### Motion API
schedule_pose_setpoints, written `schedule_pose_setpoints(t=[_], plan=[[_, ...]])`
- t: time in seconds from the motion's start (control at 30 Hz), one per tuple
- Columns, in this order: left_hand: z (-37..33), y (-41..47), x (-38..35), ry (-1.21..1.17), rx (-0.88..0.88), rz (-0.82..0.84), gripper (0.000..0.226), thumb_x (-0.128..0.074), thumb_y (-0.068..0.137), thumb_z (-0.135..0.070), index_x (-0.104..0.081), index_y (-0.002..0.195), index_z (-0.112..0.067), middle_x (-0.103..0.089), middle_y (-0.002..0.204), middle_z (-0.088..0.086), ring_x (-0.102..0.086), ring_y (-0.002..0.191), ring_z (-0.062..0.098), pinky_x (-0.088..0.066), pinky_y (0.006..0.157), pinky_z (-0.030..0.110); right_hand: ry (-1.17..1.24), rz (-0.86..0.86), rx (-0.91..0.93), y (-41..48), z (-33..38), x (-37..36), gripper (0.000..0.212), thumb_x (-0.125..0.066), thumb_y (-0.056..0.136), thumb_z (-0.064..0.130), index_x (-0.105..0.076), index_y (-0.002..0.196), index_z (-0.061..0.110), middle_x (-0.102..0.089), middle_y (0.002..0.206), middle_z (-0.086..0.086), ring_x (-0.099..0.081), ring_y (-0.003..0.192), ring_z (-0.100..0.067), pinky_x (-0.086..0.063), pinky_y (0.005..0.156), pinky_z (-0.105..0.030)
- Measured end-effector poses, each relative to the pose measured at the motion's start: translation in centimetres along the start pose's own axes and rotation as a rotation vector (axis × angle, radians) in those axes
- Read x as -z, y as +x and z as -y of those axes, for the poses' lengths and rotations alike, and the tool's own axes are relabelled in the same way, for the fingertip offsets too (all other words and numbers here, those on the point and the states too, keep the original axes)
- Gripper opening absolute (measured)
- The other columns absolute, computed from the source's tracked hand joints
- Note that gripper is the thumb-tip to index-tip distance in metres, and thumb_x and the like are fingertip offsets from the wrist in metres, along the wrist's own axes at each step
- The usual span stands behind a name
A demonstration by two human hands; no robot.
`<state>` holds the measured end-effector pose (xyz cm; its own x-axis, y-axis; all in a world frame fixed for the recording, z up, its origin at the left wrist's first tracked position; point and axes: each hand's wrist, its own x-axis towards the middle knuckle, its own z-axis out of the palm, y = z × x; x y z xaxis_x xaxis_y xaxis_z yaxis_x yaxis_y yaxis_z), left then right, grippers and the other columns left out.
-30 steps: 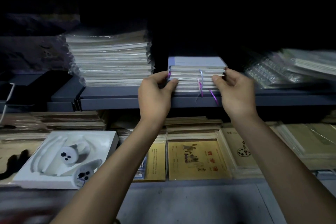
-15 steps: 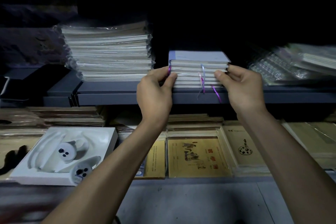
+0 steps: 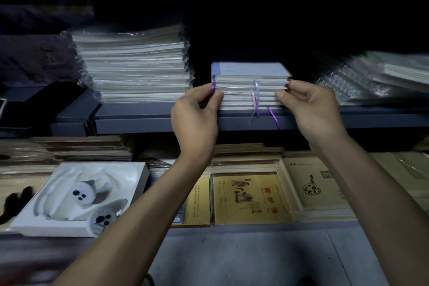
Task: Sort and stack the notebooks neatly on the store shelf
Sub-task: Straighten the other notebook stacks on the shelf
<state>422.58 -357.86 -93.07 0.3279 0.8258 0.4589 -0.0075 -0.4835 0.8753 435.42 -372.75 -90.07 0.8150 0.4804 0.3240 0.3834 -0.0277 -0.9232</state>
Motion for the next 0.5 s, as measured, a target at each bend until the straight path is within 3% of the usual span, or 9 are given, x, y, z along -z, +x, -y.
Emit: schedule_pose_setpoints(t=[0.1, 0.23, 0.37, 0.43, 0.5], plan=[[-0.1, -0.2, 0.0, 0.004, 0.009, -0.009, 0.026, -0.077, 0.096, -0.029, -0.080, 0.118, -0.017, -0.077, 0.115, -0.010, -0.069, 0.105, -0.001, -0.055, 0.095, 0.021, -0.062, -0.038, 0.039, 0.0, -0.2, -0.4, 0.029, -0.067, 0.097, 0.005, -0.070, 0.124, 0.016, -0.072, 0.106, 0.014, -0.069, 0.104, 0.003, -0.051, 0.097, -0.014], [-0.5, 0.1, 0.8, 0.022, 0.032, 0.066, 0.032, -0.079, 0.094, -0.028, -0.078, 0.124, -0.016, -0.076, 0.112, -0.012, -0.068, 0.103, -0.003, -0.057, 0.098, 0.027, -0.127, -0.027, 0.037, -0.2, -0.1, -0.3, 0.033, -0.069, 0.097, 0.009, -0.068, 0.130, 0.012, -0.068, 0.104, 0.022, -0.065, 0.098, 0.014, -0.049, 0.094, -0.009], [0.2, -0.3, 1.2, 0.260, -0.059, 0.168, 0.058, -0.075, 0.088, -0.047, -0.067, 0.140, -0.023, -0.075, 0.123, -0.007, -0.067, 0.118, 0.013, -0.056, 0.102, 0.043, -0.475, -0.063, 0.106, -0.7, -0.2, -0.1, 0.039, -0.074, 0.093, 0.028, -0.068, 0.132, 0.024, -0.070, 0.119, 0.013, -0.063, 0.114, -0.006, -0.048, 0.100, -0.029], [0.3, -0.6, 1.1, 0.288, -0.068, 0.148, 0.059, -0.071, 0.088, -0.049, -0.066, 0.141, -0.024, -0.076, 0.123, -0.005, -0.068, 0.119, 0.018, -0.054, 0.104, 0.048, -0.448, -0.052, 0.100, -0.8, -0.6, -0.3, 0.038, -0.074, 0.091, 0.034, -0.071, 0.127, 0.025, -0.074, 0.119, 0.010, -0.066, 0.114, -0.010, -0.051, 0.103, -0.038], [0.0, -0.6, 0.8, 0.291, -0.049, 0.092, 0.051, -0.073, 0.093, -0.043, -0.067, 0.139, -0.023, -0.076, 0.122, -0.003, -0.068, 0.118, 0.020, -0.051, 0.106, 0.049, -0.363, -0.032, 0.078, -0.8, -0.9, -0.5, 0.033, -0.073, 0.092, 0.031, -0.074, 0.123, 0.021, -0.075, 0.113, 0.012, -0.067, 0.109, -0.005, -0.053, 0.103, -0.038]])
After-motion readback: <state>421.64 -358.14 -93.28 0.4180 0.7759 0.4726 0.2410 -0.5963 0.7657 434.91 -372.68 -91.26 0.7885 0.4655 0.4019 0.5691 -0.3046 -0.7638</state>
